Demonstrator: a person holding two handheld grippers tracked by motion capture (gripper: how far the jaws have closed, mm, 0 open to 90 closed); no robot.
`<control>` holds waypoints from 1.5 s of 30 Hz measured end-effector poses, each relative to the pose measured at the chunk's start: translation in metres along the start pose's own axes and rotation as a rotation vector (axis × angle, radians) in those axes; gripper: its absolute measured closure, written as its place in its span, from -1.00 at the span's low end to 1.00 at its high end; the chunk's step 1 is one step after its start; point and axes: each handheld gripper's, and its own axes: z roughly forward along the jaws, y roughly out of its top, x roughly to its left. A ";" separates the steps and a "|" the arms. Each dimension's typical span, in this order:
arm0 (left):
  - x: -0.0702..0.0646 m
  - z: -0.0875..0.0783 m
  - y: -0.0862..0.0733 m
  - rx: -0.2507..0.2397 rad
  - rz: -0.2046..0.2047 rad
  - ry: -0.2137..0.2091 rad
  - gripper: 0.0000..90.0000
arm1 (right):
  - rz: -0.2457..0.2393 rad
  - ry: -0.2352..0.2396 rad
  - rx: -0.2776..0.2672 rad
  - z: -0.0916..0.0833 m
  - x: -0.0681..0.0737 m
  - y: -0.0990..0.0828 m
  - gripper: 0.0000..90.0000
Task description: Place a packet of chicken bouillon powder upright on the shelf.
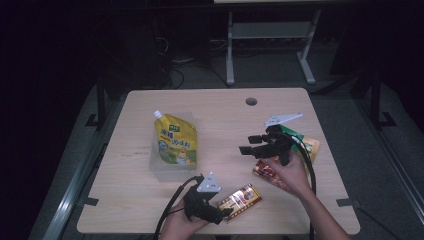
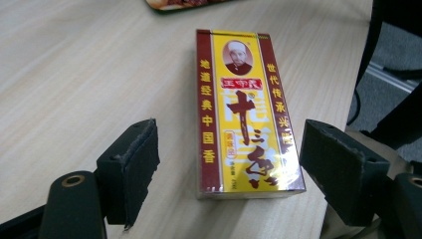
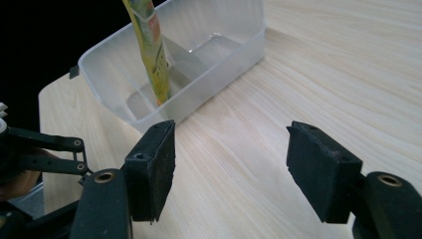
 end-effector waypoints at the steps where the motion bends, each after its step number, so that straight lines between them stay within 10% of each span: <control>1: -0.001 0.001 0.000 0.006 0.000 0.001 -0.51 | 0.000 -0.006 -0.002 -0.002 0.000 -0.002 -0.22; 21: -0.011 0.026 0.001 0.132 0.049 0.006 -0.45 | 0.037 -0.036 0.024 -0.024 -0.005 -0.029 -0.30; 45: -0.015 0.032 0.005 0.163 0.074 0.051 -0.31 | 0.074 -0.063 0.024 -0.036 -0.007 -0.060 -0.30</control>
